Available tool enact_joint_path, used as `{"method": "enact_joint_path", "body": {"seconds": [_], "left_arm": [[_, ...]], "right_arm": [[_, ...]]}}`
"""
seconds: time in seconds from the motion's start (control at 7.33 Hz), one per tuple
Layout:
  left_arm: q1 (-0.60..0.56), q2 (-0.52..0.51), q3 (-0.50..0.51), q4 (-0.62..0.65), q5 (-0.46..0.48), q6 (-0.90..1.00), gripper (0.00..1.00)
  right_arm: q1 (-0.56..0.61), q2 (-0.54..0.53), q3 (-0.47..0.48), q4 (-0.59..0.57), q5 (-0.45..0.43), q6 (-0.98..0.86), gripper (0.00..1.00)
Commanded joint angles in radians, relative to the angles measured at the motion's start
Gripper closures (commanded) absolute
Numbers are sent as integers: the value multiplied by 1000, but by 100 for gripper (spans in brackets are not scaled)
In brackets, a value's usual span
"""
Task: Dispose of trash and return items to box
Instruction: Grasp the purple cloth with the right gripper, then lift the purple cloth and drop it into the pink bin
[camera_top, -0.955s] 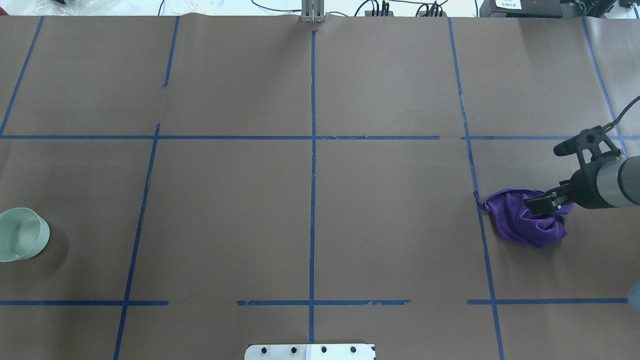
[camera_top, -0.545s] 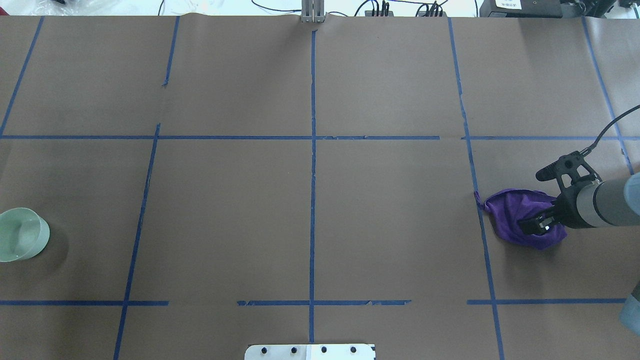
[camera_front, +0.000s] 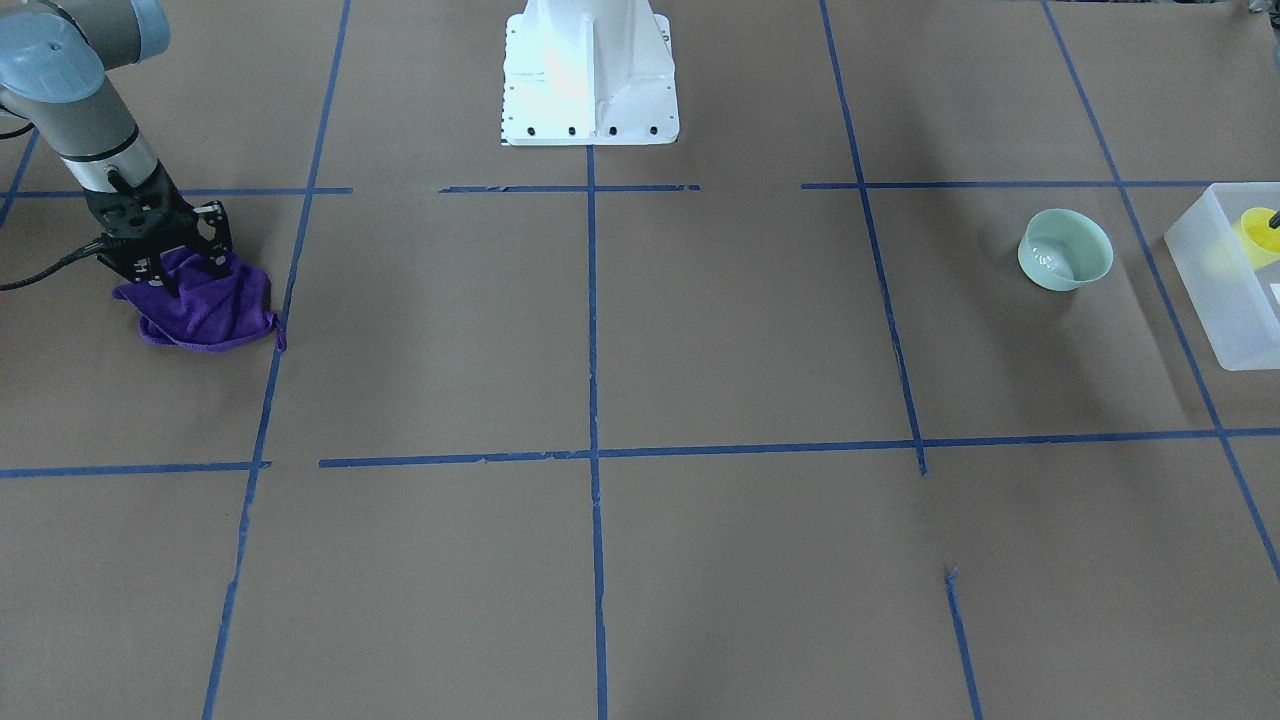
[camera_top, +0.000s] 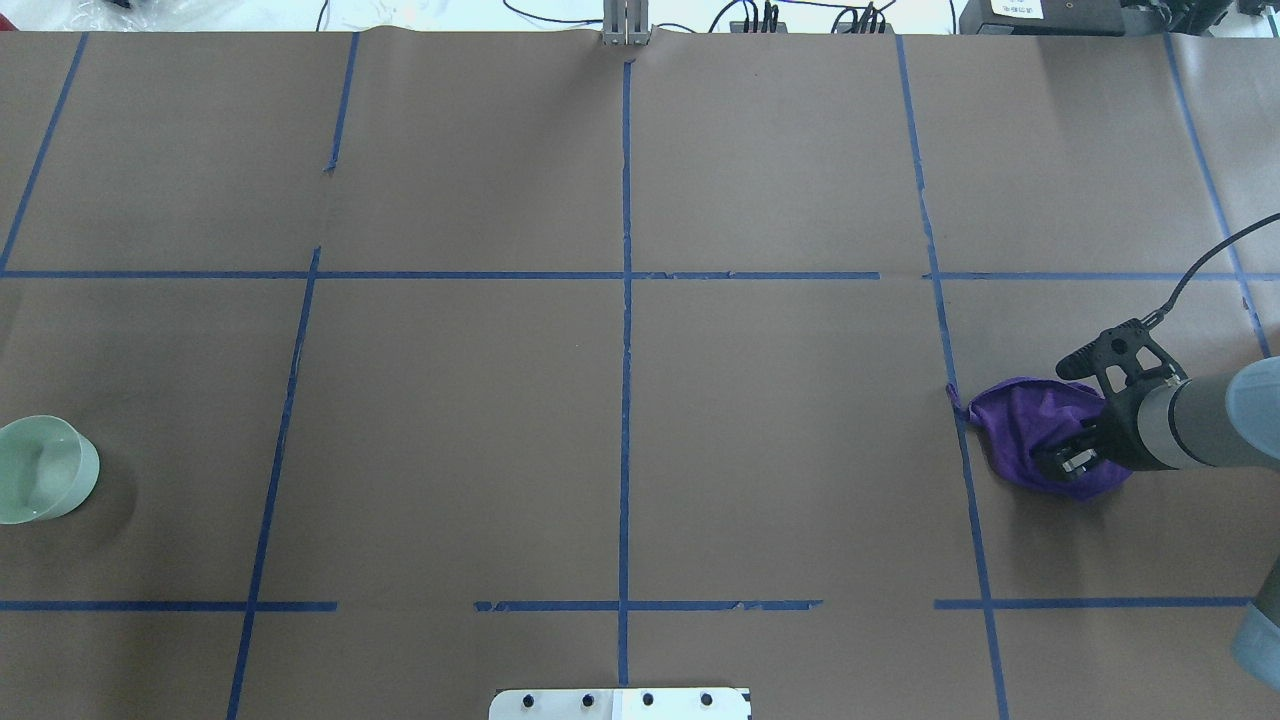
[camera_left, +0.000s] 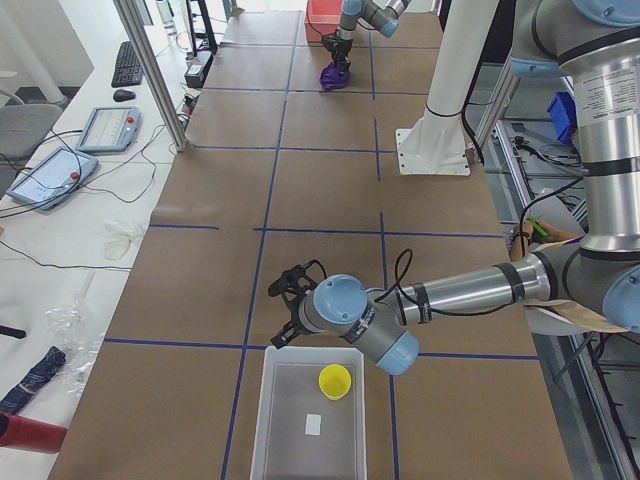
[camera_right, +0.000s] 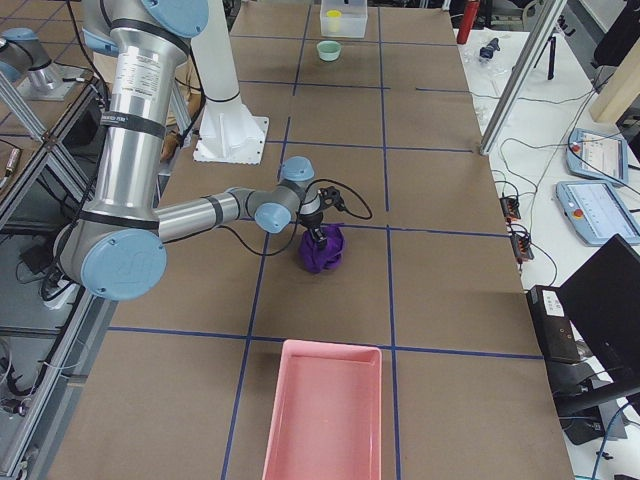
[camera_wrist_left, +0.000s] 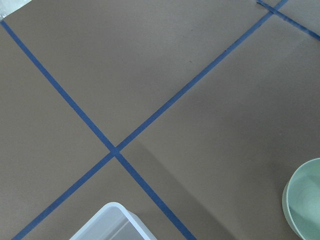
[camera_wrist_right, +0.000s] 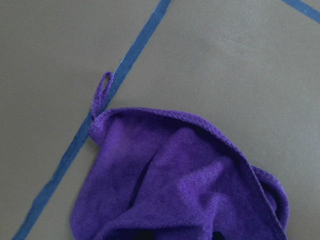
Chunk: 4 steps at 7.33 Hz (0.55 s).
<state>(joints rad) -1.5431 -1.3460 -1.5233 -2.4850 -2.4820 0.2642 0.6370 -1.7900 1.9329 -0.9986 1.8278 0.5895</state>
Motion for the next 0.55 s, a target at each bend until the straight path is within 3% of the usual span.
{"method": "enact_joint_path", "body": {"seconds": [0.0, 0.14, 0.41], "left_arm": [[0, 2, -9, 0, 0, -11, 0], [0, 10, -33, 2, 0, -44, 0], [0, 10, -73, 0, 5, -203, 0]], "right_arm": [[59, 0, 1, -9, 10, -122, 100], [119, 0, -3, -12, 24, -195, 100], [368, 14, 6, -142, 162, -459, 100]]}}
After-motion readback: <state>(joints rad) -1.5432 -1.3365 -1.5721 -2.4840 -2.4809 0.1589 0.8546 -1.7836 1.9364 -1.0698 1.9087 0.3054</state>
